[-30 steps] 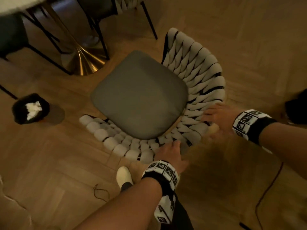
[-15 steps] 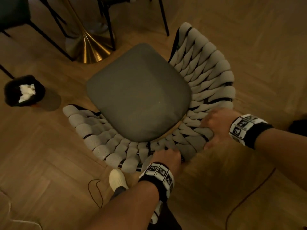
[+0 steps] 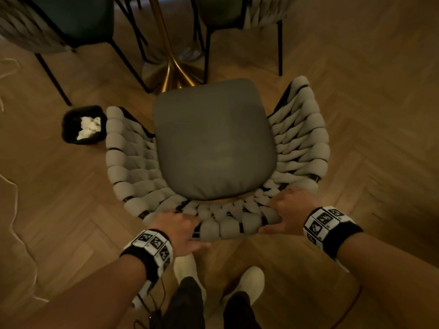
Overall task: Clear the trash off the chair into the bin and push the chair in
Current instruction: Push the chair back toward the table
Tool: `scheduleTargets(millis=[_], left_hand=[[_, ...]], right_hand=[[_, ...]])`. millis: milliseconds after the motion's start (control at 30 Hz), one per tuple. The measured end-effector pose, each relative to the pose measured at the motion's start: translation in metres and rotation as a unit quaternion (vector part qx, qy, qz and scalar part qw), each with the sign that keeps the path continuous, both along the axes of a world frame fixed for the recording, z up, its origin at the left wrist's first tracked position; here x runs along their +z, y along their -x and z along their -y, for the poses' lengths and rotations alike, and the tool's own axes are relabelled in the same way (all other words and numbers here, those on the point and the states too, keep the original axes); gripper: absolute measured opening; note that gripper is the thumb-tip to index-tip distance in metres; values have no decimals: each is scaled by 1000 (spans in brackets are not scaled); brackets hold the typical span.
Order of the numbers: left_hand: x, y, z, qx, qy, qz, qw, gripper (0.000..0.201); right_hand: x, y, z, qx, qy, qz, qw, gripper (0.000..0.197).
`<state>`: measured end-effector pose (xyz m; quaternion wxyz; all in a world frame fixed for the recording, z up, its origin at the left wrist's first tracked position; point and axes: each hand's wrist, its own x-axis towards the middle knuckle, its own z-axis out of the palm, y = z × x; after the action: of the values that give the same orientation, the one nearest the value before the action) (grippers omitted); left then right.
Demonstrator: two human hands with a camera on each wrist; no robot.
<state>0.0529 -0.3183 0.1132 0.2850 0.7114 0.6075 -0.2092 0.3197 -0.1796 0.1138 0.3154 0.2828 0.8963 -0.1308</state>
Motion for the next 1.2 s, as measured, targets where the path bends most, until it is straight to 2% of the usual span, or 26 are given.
scheduleTargets(millis=[300,533,700,1200], left_hand=[[6,93,-4,24,-5,-65,998,98],[3,166,-27,22,-43,-70,996,102],[0,202,-47,14,-59,-69,996,97],[-4,290,-149,17,-64,-51,997,89]], right_hand=[[0,95,9,-12,0,4,1000,86],[-1,165,-14,2,-27,-23,999,85],[-1,199,-32,-8,-22,-32,999,95],[4,289,-143,10,-26,-27,999,87]])
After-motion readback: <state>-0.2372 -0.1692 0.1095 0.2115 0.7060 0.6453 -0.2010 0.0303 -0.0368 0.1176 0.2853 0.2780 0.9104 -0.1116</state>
